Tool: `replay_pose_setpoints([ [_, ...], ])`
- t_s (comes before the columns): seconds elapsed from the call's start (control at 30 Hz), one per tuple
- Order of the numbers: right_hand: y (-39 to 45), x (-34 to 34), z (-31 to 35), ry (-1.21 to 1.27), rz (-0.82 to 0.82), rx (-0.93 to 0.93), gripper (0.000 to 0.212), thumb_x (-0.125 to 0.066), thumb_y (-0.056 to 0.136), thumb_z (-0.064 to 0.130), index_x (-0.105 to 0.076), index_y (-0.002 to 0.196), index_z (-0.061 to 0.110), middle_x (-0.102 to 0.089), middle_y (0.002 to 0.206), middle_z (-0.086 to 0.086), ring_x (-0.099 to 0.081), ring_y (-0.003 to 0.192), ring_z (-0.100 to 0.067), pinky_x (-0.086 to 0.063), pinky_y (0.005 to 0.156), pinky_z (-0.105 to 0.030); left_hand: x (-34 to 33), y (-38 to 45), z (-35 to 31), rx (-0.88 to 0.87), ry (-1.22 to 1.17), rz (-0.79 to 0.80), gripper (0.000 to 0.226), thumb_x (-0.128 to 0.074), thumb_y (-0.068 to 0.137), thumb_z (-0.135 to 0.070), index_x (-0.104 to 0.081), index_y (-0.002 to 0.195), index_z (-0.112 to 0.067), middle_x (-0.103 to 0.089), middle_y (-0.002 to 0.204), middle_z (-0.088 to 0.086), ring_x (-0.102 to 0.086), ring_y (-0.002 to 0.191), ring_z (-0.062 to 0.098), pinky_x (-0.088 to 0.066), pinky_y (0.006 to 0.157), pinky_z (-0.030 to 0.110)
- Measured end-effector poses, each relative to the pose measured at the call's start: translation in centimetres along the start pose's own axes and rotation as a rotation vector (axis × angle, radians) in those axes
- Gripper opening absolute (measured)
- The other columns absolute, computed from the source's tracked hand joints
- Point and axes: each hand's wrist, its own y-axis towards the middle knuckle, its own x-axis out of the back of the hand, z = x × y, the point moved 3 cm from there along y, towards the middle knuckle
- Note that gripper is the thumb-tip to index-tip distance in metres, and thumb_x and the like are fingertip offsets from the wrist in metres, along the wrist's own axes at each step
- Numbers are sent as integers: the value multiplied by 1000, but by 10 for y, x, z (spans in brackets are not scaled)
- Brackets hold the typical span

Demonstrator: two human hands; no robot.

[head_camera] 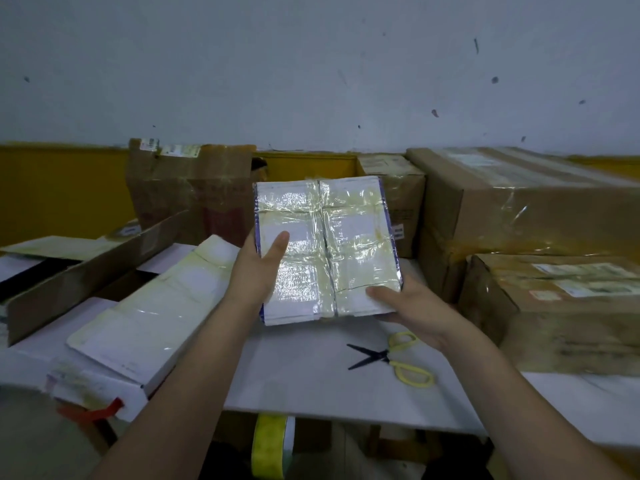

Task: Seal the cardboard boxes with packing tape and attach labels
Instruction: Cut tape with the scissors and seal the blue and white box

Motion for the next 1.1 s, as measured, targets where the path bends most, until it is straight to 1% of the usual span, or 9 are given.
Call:
replay_pose_setpoints([
  [0.2,4,0,-2,104,8,-15,43,-65,95,19,-51,134,31,-70,122,5,-67,113,-19,-51,100,-51,2,-16,23,116,-73,68,66,-75,75,-65,-55,130,-35,-68,123,-13,-65,116,13,-49,105,45],
  [0.4,18,-3,13,200,-105,-153,40,-67,94,18,-56,131,10,-67,126,-11,-70,101,-24,-60,84,-44,2,-3,13,262,-246,130,46,-76,89,-22,-57,130,-14,-72,119,6,-71,105,23,-56,96,44],
  [0.5,25,-4,24,194,-159,-257,54,-71,91,30,-49,135,8,-64,124,-11,-70,98,-26,-62,76,-45,5,2,14,327,-230,97,44,-74,90,-18,-57,130,-13,-70,121,10,-71,101,27,-58,91,46],
  [0.57,25,-4,32,22,-260,-257,54,-66,92,43,-49,133,12,-63,118,-6,-68,94,-23,-61,79,-44,9,-9,12,298,-106,89,38,-69,95,-22,-58,130,-13,-68,125,7,-69,98,21,-60,80,31],
  [0.67,13,-8,37,-576,-569,33,56,-55,96,51,-51,136,13,-57,135,-8,-58,115,-29,-50,90,-40,29,-47,-12,-15,323,-12,37,-61,99,-25,-55,134,-16,-59,121,-14,-57,104,2,-41,62,-2],
  [0.77,-29,-35,37,-798,-831,510,46,-50,99,37,-52,135,9,-48,141,-10,-48,124,-29,-42,99,-40,50,-108,-26,-182,427,-119,13,-58,99,-29,-65,109,-24,-69,101,-15,-64,89,0,-49,67,7],
  [0.87,-62,-68,31,-784,-739,854,31,-51,97,20,-59,123,5,-55,126,-12,-52,112,-26,-42,93,-32,63,-164,5,35,429,-150,17,-60,96,-33,-62,86,-20,-67,75,-3,-66,70,10,-58,69,34],
  [1.0,-72,-91,10,-869,-486,918,29,-52,95,15,-62,120,5,-57,123,-11,-55,109,-24,-48,83,-29,60,-195,76,502,473,167,45,-66,92,-47,-57,78,-5,-59,68,-5,-60,71,16,-45,56,22],
  [1.1,-75,-100,-4,-854,-384,839,29,-47,97,22,-62,120,11,-56,123,-5,-57,108,-19,-51,69,-28,52,-194,95,674,153,137,82,-72,72,-71,-63,120,-5,-64,115,-5,-65,105,20,-53,84,23],
])
